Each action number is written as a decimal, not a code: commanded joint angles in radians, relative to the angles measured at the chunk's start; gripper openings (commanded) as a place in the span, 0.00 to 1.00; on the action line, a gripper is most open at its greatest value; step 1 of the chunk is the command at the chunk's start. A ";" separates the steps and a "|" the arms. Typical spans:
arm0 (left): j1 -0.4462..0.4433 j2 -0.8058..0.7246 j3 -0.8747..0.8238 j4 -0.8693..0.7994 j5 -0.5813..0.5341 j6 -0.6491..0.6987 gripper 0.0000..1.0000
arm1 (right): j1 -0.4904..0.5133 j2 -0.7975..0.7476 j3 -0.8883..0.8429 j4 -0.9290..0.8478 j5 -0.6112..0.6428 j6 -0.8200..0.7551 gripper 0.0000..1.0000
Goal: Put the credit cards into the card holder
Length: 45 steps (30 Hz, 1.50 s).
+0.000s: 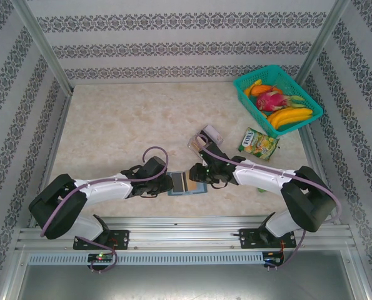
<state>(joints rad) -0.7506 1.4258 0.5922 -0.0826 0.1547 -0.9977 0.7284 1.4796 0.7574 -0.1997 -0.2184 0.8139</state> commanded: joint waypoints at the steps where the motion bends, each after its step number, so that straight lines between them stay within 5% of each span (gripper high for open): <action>1: 0.004 0.000 0.029 -0.009 0.010 0.022 0.30 | -0.007 -0.018 -0.026 0.039 -0.034 0.022 0.34; 12: 0.004 -0.001 0.024 -0.005 0.008 0.020 0.28 | 0.006 -0.014 -0.065 0.253 -0.156 0.112 0.35; 25: 0.004 -0.019 0.011 -0.014 -0.011 0.008 0.28 | 0.041 0.076 -0.012 0.248 -0.174 0.118 0.36; 38: 0.004 -0.330 -0.087 -0.183 -0.228 -0.084 0.32 | 0.061 0.252 0.055 0.211 -0.189 0.123 0.31; 45: 0.004 -0.387 -0.088 -0.207 -0.238 -0.081 0.33 | 0.066 0.133 0.098 0.135 -0.142 0.071 0.38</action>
<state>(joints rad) -0.7506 1.0534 0.5163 -0.2428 -0.0528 -1.0637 0.7883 1.6745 0.8131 0.0044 -0.3950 0.9279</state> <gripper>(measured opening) 0.332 0.373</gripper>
